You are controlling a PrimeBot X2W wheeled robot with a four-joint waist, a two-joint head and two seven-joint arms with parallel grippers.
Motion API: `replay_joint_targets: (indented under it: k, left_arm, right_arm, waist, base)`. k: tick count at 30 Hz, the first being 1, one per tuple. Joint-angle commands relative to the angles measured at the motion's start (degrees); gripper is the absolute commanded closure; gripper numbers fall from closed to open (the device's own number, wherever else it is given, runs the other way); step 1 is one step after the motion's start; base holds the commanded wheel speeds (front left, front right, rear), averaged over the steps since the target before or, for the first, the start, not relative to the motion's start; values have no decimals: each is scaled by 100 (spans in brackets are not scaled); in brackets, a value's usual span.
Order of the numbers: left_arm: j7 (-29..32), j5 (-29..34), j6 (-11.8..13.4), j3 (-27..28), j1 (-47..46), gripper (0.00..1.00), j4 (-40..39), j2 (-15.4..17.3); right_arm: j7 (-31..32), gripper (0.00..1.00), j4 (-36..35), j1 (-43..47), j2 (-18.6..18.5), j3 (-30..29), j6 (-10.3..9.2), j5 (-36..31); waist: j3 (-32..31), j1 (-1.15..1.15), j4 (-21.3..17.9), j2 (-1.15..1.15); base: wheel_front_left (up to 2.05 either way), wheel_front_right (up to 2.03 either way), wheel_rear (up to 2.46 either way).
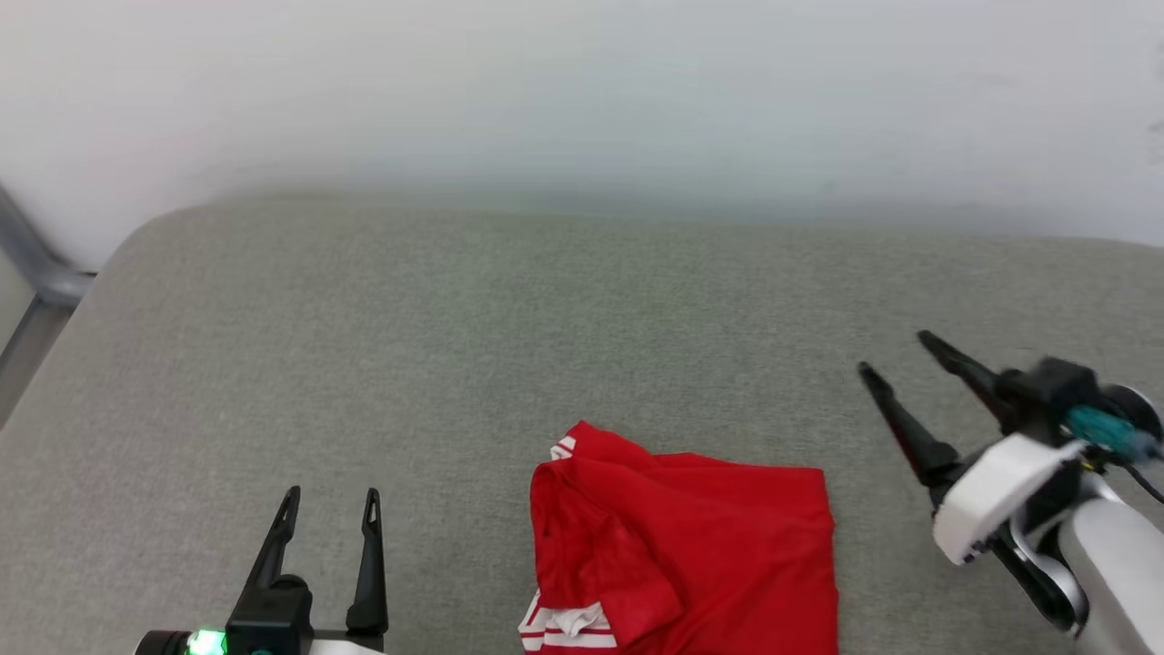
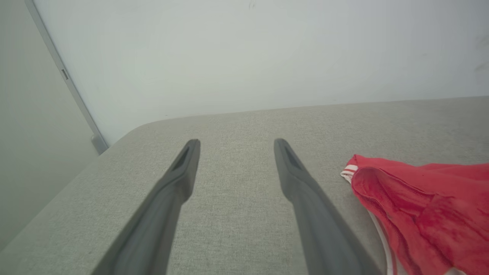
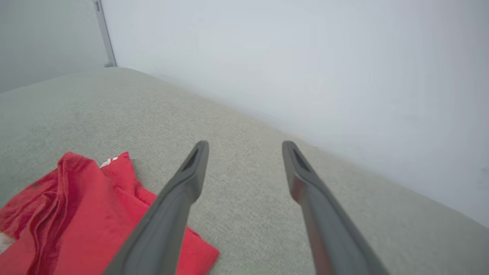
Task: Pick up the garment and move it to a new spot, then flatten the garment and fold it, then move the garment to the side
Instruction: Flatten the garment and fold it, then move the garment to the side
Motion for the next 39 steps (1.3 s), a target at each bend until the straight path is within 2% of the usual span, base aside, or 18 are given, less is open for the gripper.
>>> replay_joint_targets:
  k: [1,5,9,14,20,28,39]
  left_arm:
    - [-12,14,26,21,92,0,-13,26]
    - [-12,12,62,41,128,0,-47,38]
    - [-12,30,70,10,169,0,-44,51]
    - [-12,58,98,-48,263,0,-128,67]
    - [-12,47,102,-98,328,0,-120,93]
    - [-12,28,115,-137,341,0,-134,117]
    - [-12,-19,143,-156,365,0,-141,118]
  right_arm:
    - [-179,0,-47,281,161,-369,-8,-262]
    - [-479,0,-362,957,617,-1419,-7,-942]
    - [-649,0,-871,1664,1194,-2227,-7,-1524]
    - [-706,0,-1457,2374,1796,-2747,-7,-1895]
    - [-711,0,-2001,2939,2274,-3126,-7,-1985]
    - [-715,0,-2306,3269,2487,-3330,-6,-1971]
    - [-715,0,-2231,3407,2557,-3284,-6,-1963]
  waist:
    - [-112,0,-121,0]
    - [-159,0,-196,0]
    - [-193,0,-218,0]
    - [-248,0,-201,0]
    - [-290,0,-161,0]
    - [-297,0,-116,0]
    - [-328,0,-68,0]
  base:
    - [0,0,0]
    - [0,0,0]
    - [0,0,0]
    - [0,0,0]
    - [0,0,0]
    - [0,0,0]
    - [0,0,0]
